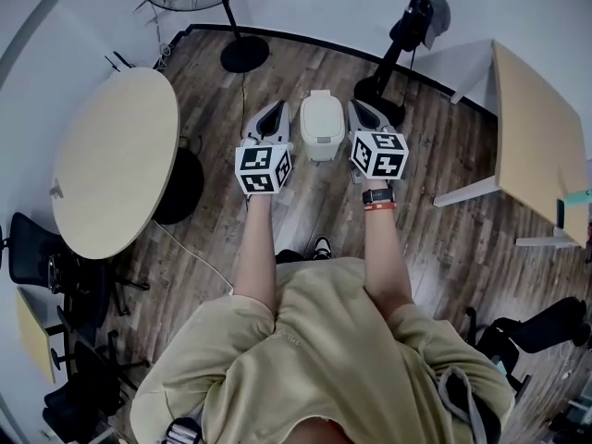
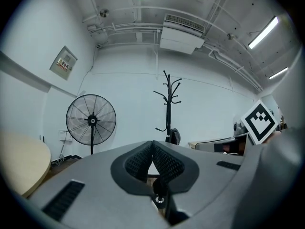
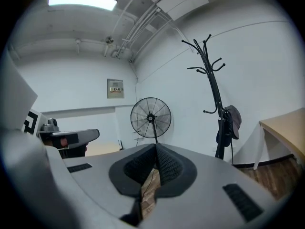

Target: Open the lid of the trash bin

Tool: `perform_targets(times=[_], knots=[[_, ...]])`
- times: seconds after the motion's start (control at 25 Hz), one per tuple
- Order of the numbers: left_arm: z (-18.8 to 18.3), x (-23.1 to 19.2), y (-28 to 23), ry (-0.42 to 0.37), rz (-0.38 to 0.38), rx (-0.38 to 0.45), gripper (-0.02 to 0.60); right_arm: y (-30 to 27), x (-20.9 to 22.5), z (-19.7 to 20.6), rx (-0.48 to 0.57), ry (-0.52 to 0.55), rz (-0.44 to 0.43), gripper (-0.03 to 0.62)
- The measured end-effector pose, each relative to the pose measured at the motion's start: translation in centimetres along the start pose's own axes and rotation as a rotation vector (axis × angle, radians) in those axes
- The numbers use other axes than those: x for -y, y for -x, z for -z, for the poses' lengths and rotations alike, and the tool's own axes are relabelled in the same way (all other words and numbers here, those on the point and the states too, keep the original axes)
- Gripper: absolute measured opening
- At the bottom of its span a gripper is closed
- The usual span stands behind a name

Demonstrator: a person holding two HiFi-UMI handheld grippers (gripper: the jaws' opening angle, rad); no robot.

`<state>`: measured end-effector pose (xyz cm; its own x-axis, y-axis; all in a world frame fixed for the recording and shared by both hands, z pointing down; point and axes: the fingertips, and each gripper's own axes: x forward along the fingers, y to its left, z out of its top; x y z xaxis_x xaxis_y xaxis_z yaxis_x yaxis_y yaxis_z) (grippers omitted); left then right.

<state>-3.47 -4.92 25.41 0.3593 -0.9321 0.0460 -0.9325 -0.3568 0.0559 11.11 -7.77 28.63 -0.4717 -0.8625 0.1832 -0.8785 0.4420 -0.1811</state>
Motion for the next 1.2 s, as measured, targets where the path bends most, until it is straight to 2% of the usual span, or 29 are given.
perform_targets(times=[0.16, 0.36, 0.8, 1.2], knots=[[-0.1, -0.8, -1.1, 0.003, -0.032, 0.013, 0.025, -0.7, 1.4, 0.2, 0.001, -0.014, -0.003, 0.003], [0.7, -1.8, -1.6, -0.008, -0.043, -0.009, 0.025, -1.8, 2.1, 1.4, -0.022, -0.035, 0.005, 0.003], [3.8, -5.0, -7.4, -0.029, 0.094, -0.054, 0.025, -8.8, 0.8, 3.1, -0.078, -0.026, 0.026, 0.003], [7.5, -6.3, -13.2, -0.010, 0.185, -0.115, 0.025, -13.2, 3.6, 5.3, -0.134, -0.061, 0.070, 0.002]])
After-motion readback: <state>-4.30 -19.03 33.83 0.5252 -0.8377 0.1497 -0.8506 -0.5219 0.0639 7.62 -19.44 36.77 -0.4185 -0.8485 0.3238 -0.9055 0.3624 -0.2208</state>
